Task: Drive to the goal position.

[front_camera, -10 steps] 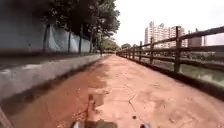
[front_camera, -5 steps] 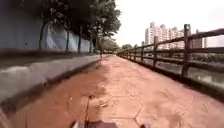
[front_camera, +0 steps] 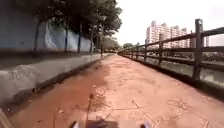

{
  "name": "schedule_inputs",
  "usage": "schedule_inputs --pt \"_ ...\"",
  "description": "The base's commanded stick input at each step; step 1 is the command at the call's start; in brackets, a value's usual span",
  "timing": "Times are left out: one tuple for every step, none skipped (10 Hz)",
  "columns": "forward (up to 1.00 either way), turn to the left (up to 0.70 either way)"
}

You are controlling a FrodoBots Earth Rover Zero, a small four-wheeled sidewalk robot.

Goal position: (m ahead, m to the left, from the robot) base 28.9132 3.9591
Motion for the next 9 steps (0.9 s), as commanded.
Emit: schedule_inputs --pt "0.70 0.00" --pt "0.70 0.00" --pt "0.70 0.00" --pt "0.70 0.00" --pt "0.70 0.00" --pt "0.70 0.00" --pt "0.70 0.00" --pt "0.70 0.00" --pt "0.70 0.00"
